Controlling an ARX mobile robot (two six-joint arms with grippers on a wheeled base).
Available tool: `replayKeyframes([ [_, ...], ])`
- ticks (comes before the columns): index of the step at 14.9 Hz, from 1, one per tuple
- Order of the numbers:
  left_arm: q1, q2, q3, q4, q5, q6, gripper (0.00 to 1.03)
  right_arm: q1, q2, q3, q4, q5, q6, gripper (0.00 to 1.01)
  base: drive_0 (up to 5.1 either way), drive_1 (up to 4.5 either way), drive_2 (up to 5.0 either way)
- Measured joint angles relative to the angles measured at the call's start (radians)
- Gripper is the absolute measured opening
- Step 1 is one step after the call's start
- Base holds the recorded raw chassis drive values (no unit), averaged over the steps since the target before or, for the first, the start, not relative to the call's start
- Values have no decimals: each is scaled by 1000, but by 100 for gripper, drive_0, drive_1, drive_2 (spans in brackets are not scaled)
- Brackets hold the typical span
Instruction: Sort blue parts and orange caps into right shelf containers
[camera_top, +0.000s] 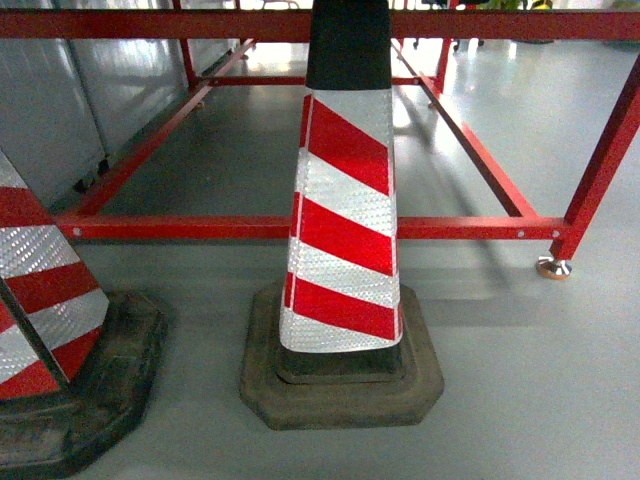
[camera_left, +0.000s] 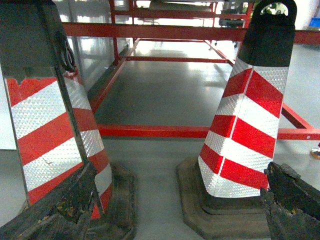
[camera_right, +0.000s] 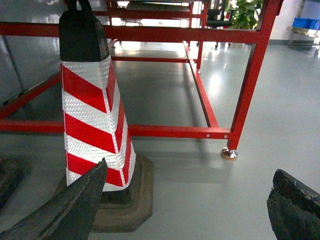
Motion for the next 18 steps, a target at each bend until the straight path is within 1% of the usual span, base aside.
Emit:
replayKeyframes([
  [18,0,0,0,0,0,0,98,0,0,0,0,0,0,98,0,0,0],
])
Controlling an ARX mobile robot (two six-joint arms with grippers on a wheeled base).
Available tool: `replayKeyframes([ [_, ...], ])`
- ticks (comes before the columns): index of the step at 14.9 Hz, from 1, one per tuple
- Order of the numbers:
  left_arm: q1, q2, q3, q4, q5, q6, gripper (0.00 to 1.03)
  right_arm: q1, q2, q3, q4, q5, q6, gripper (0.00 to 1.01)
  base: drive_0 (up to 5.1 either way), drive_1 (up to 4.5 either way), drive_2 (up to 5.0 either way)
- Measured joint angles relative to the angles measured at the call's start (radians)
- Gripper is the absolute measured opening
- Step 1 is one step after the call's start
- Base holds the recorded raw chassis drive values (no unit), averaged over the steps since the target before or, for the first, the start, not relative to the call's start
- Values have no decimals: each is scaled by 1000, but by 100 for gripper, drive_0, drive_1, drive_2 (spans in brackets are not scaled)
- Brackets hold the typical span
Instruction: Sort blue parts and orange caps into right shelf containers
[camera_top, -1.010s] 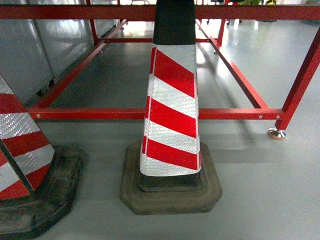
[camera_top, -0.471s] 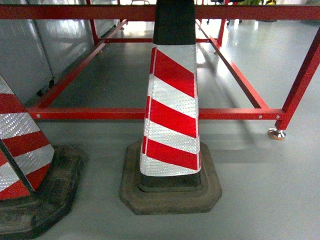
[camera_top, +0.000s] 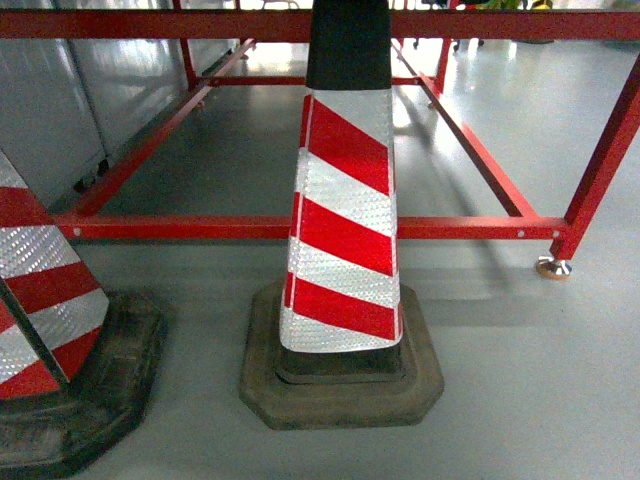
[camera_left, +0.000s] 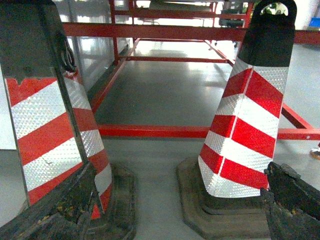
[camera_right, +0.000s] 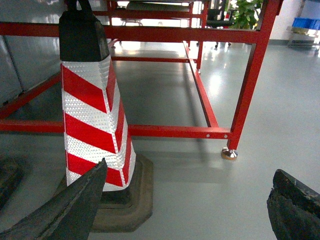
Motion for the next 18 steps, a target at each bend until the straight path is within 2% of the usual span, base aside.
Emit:
replayKeyframes([
  [18,0,0,0,1,0,10,98,0,0,0,0,0,7,98,0,0,0],
])
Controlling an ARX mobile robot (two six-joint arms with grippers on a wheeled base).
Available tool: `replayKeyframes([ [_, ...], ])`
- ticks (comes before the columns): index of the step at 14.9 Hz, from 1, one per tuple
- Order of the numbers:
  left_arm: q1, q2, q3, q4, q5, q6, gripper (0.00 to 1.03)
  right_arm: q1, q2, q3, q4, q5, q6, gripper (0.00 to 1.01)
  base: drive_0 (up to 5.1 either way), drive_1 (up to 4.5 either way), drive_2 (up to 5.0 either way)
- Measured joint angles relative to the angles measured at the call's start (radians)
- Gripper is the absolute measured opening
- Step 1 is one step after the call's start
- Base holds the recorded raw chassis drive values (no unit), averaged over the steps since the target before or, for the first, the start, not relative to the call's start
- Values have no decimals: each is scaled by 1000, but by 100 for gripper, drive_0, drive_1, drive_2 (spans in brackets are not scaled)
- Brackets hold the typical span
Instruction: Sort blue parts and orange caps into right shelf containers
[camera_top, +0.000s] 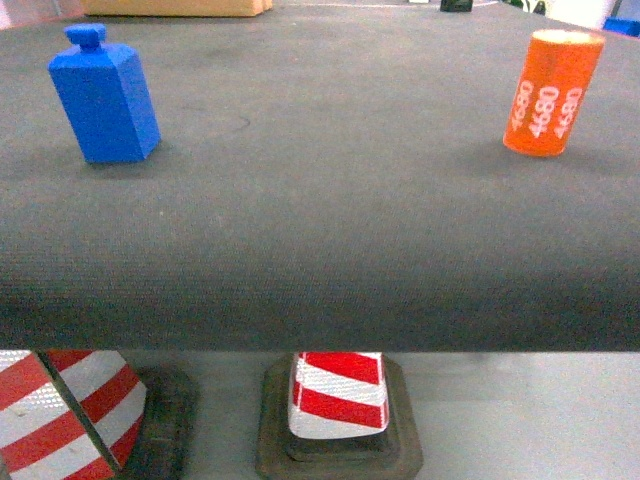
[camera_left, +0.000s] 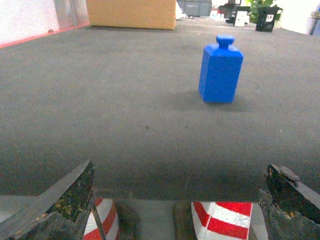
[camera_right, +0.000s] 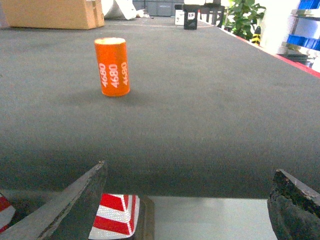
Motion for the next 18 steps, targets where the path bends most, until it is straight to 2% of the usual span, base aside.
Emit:
replayKeyframes([
  [18,0,0,0,0,1,0,98,0,0,0,0,0,1,98,0,0,0],
])
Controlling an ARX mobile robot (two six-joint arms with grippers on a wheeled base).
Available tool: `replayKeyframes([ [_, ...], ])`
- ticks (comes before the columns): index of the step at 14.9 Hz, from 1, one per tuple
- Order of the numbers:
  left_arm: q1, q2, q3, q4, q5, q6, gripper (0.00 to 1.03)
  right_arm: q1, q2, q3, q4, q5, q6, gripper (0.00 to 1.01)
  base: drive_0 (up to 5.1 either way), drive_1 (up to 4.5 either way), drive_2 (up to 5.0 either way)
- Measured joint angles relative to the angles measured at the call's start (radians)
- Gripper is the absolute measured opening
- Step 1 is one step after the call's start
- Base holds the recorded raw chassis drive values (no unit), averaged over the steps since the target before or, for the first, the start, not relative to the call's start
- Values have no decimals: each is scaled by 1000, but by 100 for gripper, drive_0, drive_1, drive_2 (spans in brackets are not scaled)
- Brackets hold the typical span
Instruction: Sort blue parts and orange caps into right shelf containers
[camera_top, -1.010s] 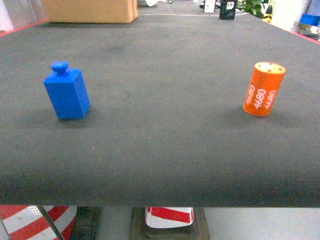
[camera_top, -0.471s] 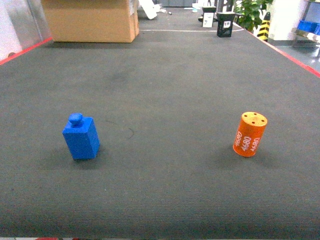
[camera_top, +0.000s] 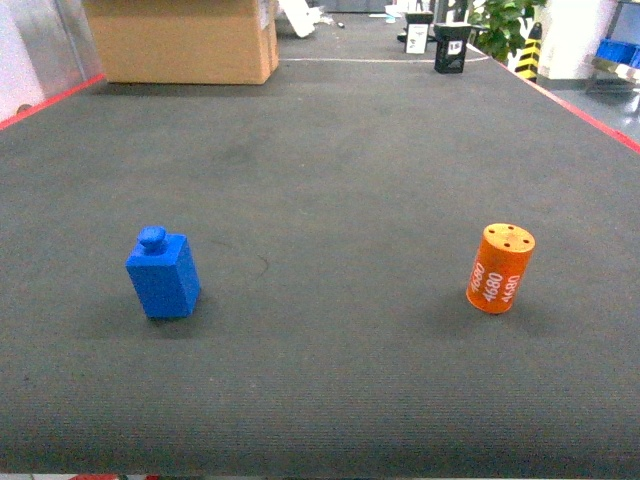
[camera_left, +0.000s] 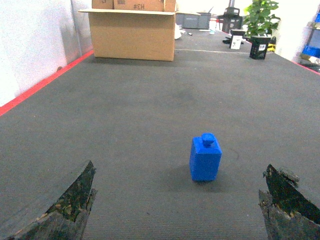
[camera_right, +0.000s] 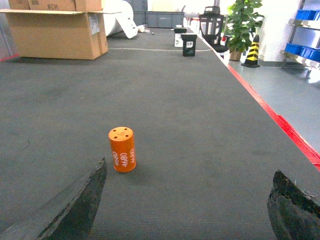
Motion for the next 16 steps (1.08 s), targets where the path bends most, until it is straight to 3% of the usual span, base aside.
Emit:
replayKeyframes([
  [16,0,0,0,0,0,0,98,0,0,0,0,0,0,98,0,0,0],
])
